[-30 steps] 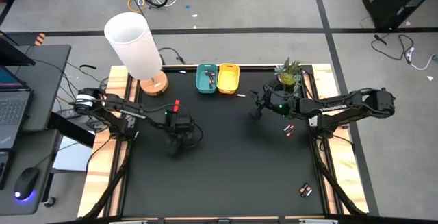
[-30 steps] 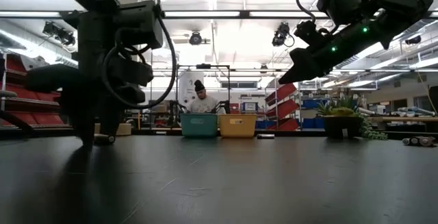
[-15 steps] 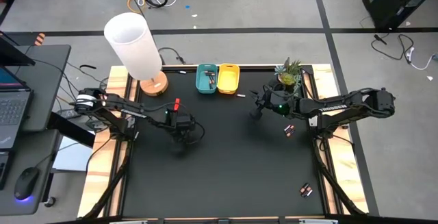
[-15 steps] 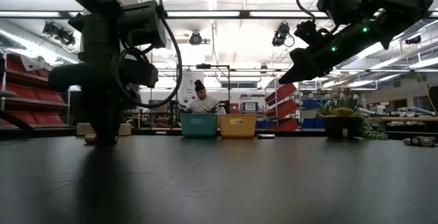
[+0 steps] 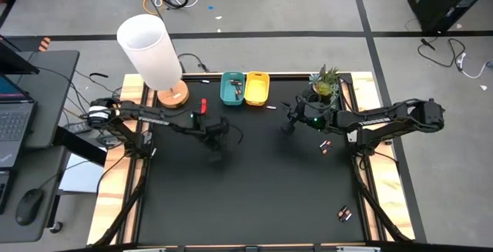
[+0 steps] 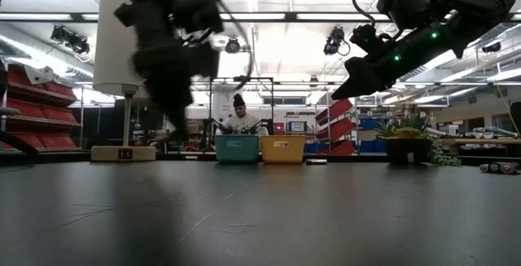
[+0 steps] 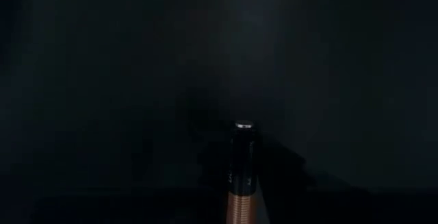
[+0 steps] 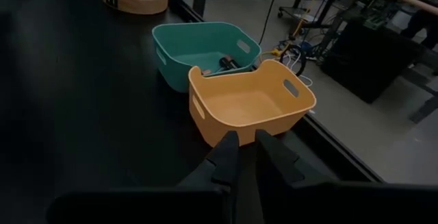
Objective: Sort batteries
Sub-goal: Put the gold black battery into the blue bin
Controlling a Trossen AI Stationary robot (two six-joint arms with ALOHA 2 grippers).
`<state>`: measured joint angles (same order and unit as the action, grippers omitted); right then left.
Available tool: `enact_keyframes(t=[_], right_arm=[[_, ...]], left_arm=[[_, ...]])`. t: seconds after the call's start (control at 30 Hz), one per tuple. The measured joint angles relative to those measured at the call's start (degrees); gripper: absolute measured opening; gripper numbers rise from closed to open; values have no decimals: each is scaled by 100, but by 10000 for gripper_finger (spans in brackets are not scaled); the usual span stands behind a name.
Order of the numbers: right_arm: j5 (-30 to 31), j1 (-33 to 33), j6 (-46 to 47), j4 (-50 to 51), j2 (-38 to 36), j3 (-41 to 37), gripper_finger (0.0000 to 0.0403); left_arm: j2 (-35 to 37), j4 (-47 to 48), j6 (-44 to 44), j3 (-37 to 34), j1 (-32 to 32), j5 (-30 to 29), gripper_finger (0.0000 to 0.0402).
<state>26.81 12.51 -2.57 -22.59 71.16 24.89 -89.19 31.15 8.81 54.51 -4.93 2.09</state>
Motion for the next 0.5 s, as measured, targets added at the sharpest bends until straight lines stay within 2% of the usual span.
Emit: enact_keyframes(t=[0.27, 0.5], right_arm=[[0, 0, -7, 3, 0, 2, 32], [2, 1, -21, -1, 0, 2, 33]], left_arm=[[13, -1181, -421, 498, -1297, -629, 72], [13, -2136, -370, 554, -2421, -684, 72]])
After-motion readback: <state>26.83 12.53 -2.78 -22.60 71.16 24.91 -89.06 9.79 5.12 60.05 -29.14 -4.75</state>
